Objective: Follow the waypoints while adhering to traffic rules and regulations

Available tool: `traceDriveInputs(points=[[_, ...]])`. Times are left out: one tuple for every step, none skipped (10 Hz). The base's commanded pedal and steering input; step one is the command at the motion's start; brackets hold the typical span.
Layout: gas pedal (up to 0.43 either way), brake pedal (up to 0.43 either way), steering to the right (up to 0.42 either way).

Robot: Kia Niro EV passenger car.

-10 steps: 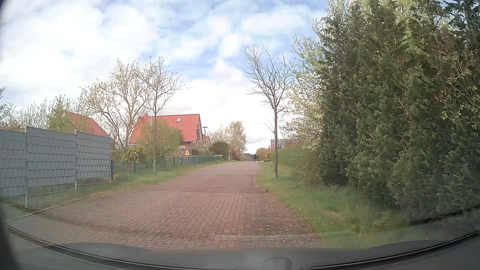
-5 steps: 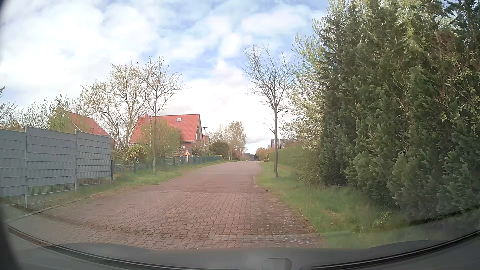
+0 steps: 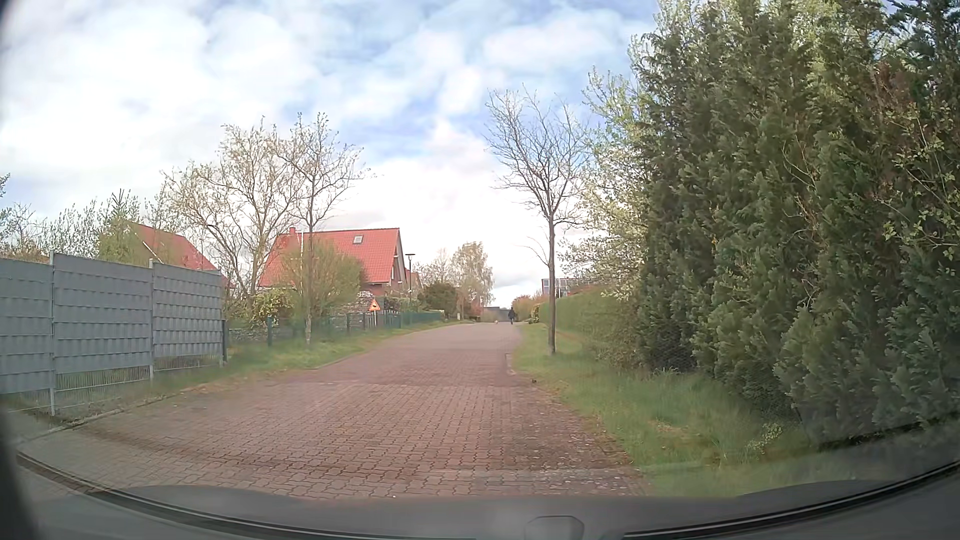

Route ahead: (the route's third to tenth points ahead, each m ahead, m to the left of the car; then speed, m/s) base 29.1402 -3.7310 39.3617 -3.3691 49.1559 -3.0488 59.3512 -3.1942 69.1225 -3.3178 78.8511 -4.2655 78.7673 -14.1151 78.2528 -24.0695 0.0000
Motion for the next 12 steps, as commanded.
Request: traceDriveInputs(points=[[0.000,0.244,-0.006],[0.000,0.238,-0.006],[0.000,0.238,-0.006],[0.000,0.238,-0.006],[0.000,0.244,-0.006],[0.000,0.238,-0.006],[0.000,0.238,-0.006],[0.000,0.238,-0.006],[0.000,0.238,-0.006],[0.000,0.238,-0.006],[0.000,0.238,-0.006],[0.000,0.238,-0.006]])
